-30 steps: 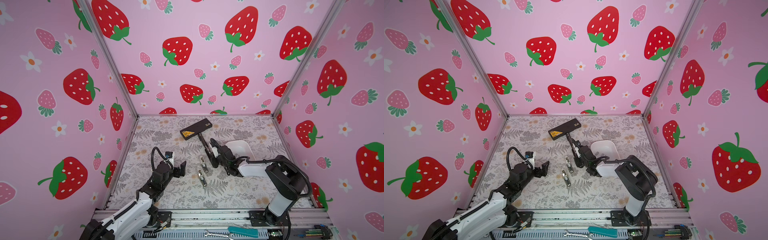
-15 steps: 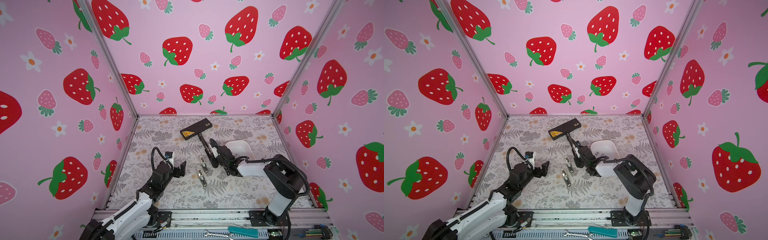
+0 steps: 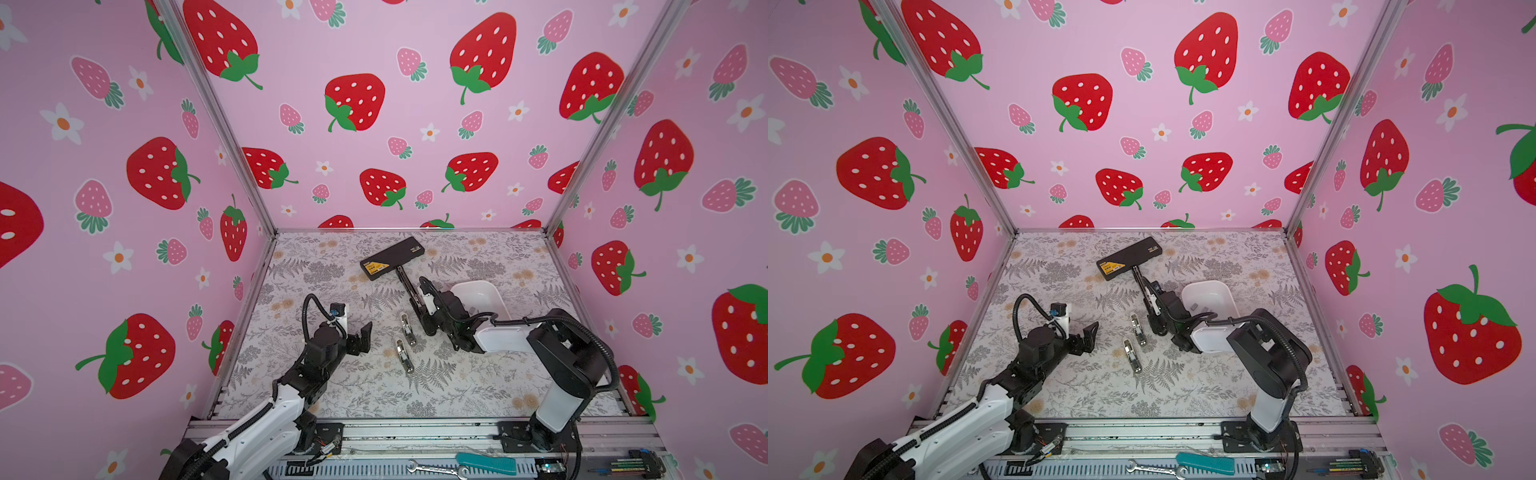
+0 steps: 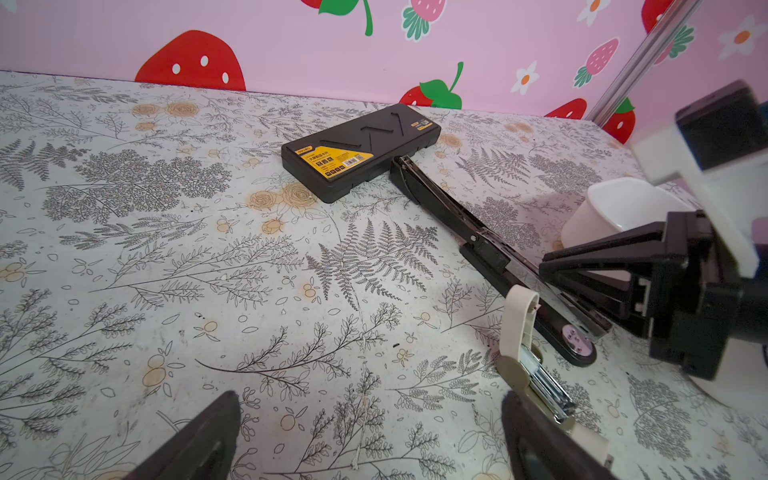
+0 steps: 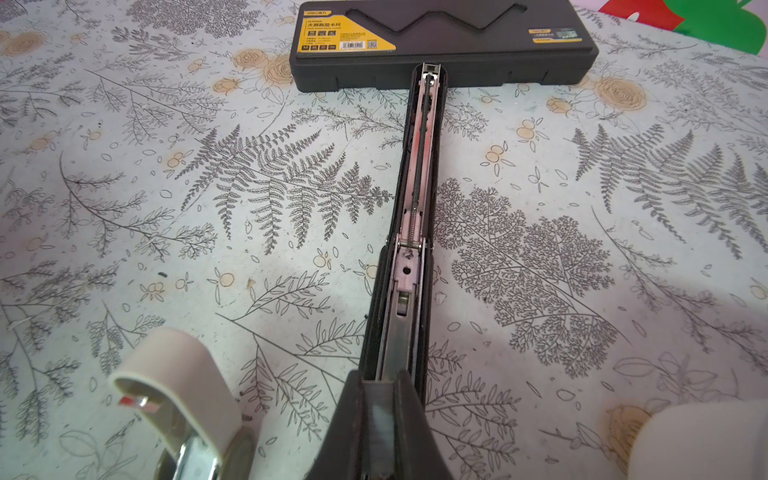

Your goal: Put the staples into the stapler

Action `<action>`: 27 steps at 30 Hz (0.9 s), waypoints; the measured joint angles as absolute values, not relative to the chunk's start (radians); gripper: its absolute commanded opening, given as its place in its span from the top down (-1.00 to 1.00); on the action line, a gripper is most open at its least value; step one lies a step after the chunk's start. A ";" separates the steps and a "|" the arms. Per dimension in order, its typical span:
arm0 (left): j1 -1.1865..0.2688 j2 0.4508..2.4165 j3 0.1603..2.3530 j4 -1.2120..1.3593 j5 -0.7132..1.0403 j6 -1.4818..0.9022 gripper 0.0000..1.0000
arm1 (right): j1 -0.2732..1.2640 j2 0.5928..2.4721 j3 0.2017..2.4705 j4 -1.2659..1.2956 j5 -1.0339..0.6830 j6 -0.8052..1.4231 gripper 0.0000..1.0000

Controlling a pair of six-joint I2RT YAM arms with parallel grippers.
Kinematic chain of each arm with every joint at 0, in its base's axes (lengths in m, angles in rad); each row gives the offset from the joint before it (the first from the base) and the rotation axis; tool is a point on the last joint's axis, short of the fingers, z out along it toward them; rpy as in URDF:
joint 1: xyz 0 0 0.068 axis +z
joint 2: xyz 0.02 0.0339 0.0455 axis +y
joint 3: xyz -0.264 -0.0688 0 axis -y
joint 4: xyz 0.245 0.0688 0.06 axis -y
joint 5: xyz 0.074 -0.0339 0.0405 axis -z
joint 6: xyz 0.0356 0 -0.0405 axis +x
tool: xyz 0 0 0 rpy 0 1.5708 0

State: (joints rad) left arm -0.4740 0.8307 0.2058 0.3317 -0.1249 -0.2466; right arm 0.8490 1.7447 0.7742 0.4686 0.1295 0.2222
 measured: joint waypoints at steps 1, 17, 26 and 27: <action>-0.474 0.831 0.206 0.332 -0.128 -0.247 -0.98 | 0.849 1.739 0.773 0.468 0.130 0.222 0.81; -0.474 0.831 0.206 0.332 -0.131 -0.252 -0.98 | 0.849 1.720 0.768 0.466 0.141 0.222 0.81; -0.474 0.831 0.206 0.332 -0.133 -0.256 -0.98 | 0.849 1.729 0.769 0.465 0.141 0.222 0.81; -0.474 0.831 0.206 0.332 -0.134 -0.257 -0.98 | 0.849 1.730 0.769 0.465 0.141 0.222 0.81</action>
State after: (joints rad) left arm -0.4740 0.8307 0.2058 0.3317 -0.1341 -0.2565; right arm 0.8486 1.7298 0.7689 0.4648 0.1413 0.2218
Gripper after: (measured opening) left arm 0.988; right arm 0.137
